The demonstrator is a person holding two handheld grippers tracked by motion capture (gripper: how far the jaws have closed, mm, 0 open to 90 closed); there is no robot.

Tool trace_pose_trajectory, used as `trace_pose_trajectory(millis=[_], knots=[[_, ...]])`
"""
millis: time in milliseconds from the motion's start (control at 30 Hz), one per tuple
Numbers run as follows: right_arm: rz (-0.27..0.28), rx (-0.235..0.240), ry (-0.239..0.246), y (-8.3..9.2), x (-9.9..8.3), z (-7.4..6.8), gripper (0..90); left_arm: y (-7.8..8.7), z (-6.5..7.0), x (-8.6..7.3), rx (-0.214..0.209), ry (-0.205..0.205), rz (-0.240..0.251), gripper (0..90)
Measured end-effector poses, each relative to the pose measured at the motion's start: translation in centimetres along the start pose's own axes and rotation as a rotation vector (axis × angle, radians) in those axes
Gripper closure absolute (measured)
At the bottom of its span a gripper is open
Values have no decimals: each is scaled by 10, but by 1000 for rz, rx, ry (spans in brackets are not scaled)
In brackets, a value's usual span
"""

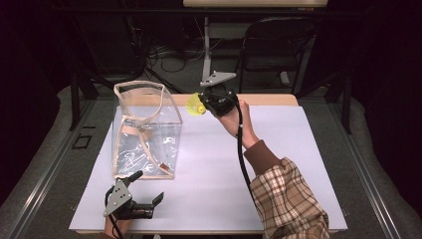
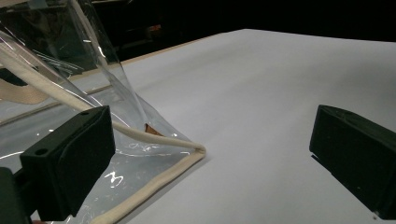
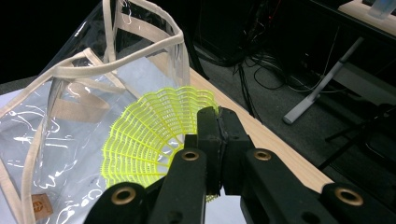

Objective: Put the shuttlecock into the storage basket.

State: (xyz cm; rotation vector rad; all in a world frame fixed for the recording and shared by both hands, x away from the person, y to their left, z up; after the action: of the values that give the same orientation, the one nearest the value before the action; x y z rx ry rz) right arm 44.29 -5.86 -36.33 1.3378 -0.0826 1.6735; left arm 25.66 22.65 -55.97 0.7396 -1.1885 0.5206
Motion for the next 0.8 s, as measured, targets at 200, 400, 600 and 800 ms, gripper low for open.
trace_pose_trajectory(millis=[200,400,600,800], knots=[[4,2,5,-2,4,-1,894,0,0,0,0,0,0,2],[6,3,3,-4,5,-1,894,0,0,0,-1,1,-1,2],[3,-3,6,-5,7,-1,894,1,0,0,-3,3,1,2],[15,-7,15,-4,13,0,894,1,0,0,-1,1,1,2]])
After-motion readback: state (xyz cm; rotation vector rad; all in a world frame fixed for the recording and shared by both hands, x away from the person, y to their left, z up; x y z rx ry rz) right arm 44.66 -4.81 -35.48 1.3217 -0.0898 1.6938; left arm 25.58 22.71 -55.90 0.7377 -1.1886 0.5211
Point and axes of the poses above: each handheld gripper's, and its own axes: y roughly backward along the jaws, x roughly out of its top, z roughly to its right, the point moved 1 cm from there along -y, roughly forward along the jaws, and after that the axes turned 15 degrees about y, right-handed, at the moved point
